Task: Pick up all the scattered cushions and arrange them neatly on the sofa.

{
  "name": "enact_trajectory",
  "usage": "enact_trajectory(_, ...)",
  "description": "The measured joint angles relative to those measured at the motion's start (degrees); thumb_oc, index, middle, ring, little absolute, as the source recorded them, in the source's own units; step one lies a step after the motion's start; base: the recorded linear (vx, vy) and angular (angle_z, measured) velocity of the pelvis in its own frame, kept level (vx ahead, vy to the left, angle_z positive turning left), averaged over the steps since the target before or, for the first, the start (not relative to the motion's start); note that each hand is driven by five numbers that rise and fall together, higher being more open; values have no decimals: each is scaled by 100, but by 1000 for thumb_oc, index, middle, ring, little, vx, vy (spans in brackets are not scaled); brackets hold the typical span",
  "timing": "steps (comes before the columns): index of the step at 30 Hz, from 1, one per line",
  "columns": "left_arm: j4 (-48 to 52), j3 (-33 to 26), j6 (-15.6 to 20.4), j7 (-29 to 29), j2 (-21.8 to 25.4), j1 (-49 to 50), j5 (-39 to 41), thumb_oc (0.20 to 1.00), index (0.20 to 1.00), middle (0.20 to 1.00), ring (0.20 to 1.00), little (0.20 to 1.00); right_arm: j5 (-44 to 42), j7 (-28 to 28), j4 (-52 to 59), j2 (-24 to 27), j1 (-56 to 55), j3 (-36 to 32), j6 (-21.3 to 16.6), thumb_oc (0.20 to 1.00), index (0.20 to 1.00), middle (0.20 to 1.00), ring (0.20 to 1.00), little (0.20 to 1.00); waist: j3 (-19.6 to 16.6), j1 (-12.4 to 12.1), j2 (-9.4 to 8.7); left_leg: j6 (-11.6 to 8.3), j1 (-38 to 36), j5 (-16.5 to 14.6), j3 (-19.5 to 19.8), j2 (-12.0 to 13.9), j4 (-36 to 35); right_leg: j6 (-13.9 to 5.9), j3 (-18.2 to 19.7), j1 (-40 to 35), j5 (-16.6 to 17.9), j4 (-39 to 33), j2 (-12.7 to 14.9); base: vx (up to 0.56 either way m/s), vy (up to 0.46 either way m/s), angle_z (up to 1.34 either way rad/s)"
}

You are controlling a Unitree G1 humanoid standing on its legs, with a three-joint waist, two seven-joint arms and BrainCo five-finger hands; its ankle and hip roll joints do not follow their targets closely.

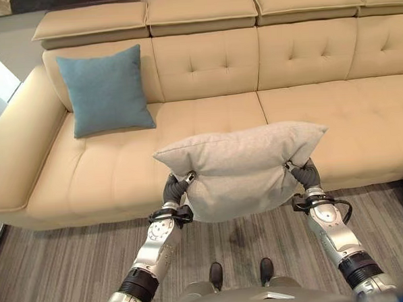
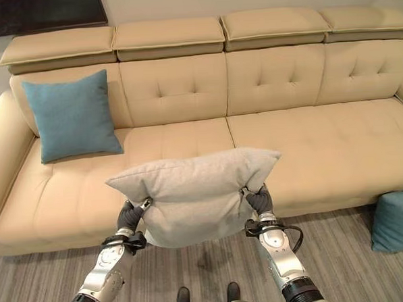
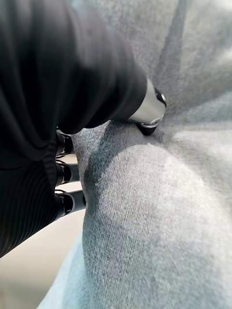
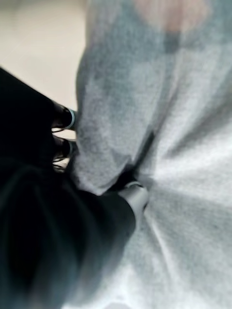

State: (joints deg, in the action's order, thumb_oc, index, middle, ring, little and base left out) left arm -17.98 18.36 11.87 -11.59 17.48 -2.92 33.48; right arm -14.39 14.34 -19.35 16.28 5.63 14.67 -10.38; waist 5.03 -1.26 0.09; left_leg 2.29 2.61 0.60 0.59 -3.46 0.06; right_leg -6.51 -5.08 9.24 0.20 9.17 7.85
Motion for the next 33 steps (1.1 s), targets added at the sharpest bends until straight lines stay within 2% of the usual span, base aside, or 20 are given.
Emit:
enact_trajectory(3, 122, -114, 6, -2, 210, -45, -99, 200, 200, 200, 200, 200, 4, -61, 18, -55, 152, 78, 1, 200, 200, 200, 200, 200, 70, -89, -25, 218, 1, -48, -257, -59, 59, -229, -108, 686, -123, 1296, 220, 63, 55, -41)
enact_trajectory(5, 122, -185, 8, -3, 204, 5, -98, 200, 200, 200, 200, 200, 5, -69, 24, -55, 169, 149, 3, 200, 200, 200, 200, 200, 103, -197, 13, 225, -40, -38, -467, 4, 4, -200, -502, 818, -235, 1577, 486, 158, -111, -64)
enact_trajectory(6, 121, -441, 23, -5, 155, 117, -92, 200, 200, 200, 200, 200, 9, -140, 28, -53, 342, 320, 27, 200, 200, 200, 200, 200, 144, -296, 10, 81, -28, -124, -701, 33, -42, -257, -1077, 823, -173, 848, 824, 206, -154, -124)
enact_trajectory(7, 108, -616, 12, -19, 149, 179, -85, 200, 200, 200, 200, 200, 24, -230, 34, -52, 485, 439, 50, 200, 200, 200, 200, 200, 185, -281, -7, 64, -2, -153, -888, 35, -88, -416, -1261, 826, 22, 9, 951, 272, -170, -125)
enact_trajectory(9, 108, -609, 11, -13, 118, 202, -89, 200, 200, 200, 200, 200, 25, -252, 33, -35, 479, 412, 128, 200, 200, 200, 200, 200, 210, -198, -22, -12, -10, -232, -928, 73, -106, -378, -1335, 794, 367, -716, 994, 253, -203, -36)
enact_trajectory(10, 106, -610, 11, -3, 83, 216, -93, 200, 200, 200, 200, 200, 25, -252, 33, -33, 433, 386, 131, 200, 200, 200, 200, 200, 221, -147, -36, -97, -73, -224, -880, 108, -126, -340, -1320, 679, 448, -784, 940, 180, -196, 52)
enact_trajectory(11, 107, -527, 6, 0, 46, 227, -94, 200, 200, 200, 200, 200, 25, -244, 53, -22, 234, 300, 134, 200, 200, 200, 200, 200, 211, -64, -155, -239, -221, -212, -615, 185, -139, -294, -1284, 235, 502, -1008, 712, 287, -367, 110)
enact_trajectory(12, 114, -447, 6, 0, -157, 243, -90, 200, 200, 200, 200, 200, 30, -242, 52, 151, 240, 243, 139, 200, 200, 200, 200, 200, 200, 17, -125, -475, -268, -233, -315, 478, -177, 112, -1278, 93, 900, -1002, 406, 230, -303, 102)
enact_trajectory(14, 99, -322, -8, -4, -232, 181, -86, 200, 200, 200, 200, 200, 62, -237, 75, 281, 282, 160, 141, 200, 200, 200, 200, 200, 206, -30, -28, -643, -112, -203, -144, 819, 22, 295, -1558, -78, 869, -1180, 79, 105, -191, 71)
enact_trajectory(15, 99, -295, -18, -3, -300, 136, -86, 200, 200, 200, 200, 200, 63, -230, 122, 300, 247, 89, 142, 200, 200, 200, 200, 200, 207, 24, -29, -655, 63, -178, -86, 864, 292, 352, -1747, -192, 858, -1308, -17, 198, -294, 44)
enact_trajectory(16, 99, -254, -19, -4, -343, 155, -82, 200, 200, 200, 200, 200, 70, -192, 140, 345, 339, 86, 144, 200, 200, 200, 200, 200, 210, -29, -28, -682, 80, -148, -152, 986, 538, 511, -1722, -251, 771, -1275, -145, 163, -214, 20)
enact_trajectory(17, 99, -254, -19, -4, -343, 155, -82, 200, 200, 200, 200, 200, 70, -192, 140, 345, 339, 86, 144, 200, 200, 200, 200, 200, 210, -29, -28, -682, 80, -148, -152, 986, 538, 511, -1722, -251, 771, -1275, -145, 207, -249, -16)
enact_trajectory(19, 106, -259, -12, 2, -352, 95, -82, 200, 200, 200, 200, 200, 113, -163, 229, 441, 298, 91, 133, 200, 200, 200, 200, 200, 264, -6, -118, -850, 448, -161, 8, 1033, 1528, 721, -1703, -605, 517, -1416, -259, 140, -85, 0)
enact_trajectory(20, 110, -255, 1, 11, -360, 94, -81, 200, 200, 200, 200, 200, 117, -162, 266, 470, 299, 90, 134, 200, 200, 200, 200, 200, 260, -30, -139, -913, 526, -223, 14, 975, 1596, 777, -1690, -616, 486, -1438, -254, 126, -60, 3)
enact_trajectory(23, 106, -149, -20, 37, -360, -42, -82, 200, 200, 200, 200, 200, 114, -137, 315, 484, 293, -80, 126, 200, 200, 200, 200, 200, 311, -4, -223, -853, 1185, -255, -216, 604, 1295, 847, -1773, -569, 325, -1431, -211, 77, -19, 14)
enact_trajectory(27, 93, -73, -40, 28, -282, -76, -73, 200, 200, 200, 200, 200, 108, -68, 319, 441, 236, -105, 150, 200, 200, 200, 200, 200, 326, -170, -255, -791, 1802, 225, -794, 561, 809, 909, -1889, -748, 151, -1442, -426, 209, 30, 0)
enact_trajectory(29, 92, -79, -51, 28, -264, -33, -73, 200, 200, 200, 200, 200, 107, -60, 321, 390, 186, -102, 174, 200, 200, 200, 200, 200, 313, -213, -213, -688, 1702, 355, -843, 628, 606, 761, -1891, -964, 0, -1441, -493, 284, 118, -11)
enact_trajectory(30, 99, -99, -53, 28, -227, 91, -73, 200, 200, 200, 200, 200, 109, -69, 340, 344, 108, -83, 207, 200, 200, 200, 200, 200, 278, -240, -163, -612, 1277, 406, -761, 655, 321, 611, -1792, -1207, -147, -1376, -507, 270, 204, -28)
enact_trajectory(31, 122, -77, -59, 33, -195, 235, -70, 200, 200, 200, 200, 200, 109, -74, 395, 279, -7, -52, 206, 200, 200, 200, 200, 200, 138, -191, -35, -159, 900, 727, -746, 607, 6, 383, -1699, -1313, -336, -1147, -442, 192, 165, -27)
enact_trajectory(33, 130, -99, -123, 35, -112, 255, -68, 200, 200, 200, 200, 200, 107, -76, 425, 149, -19, -63, 211, 200, 200, 200, 200, 200, 58, -227, -179, -34, 724, 617, -912, 357, -12, 205, -1596, -1333, -482, -904, -113, 189, 219, -14)
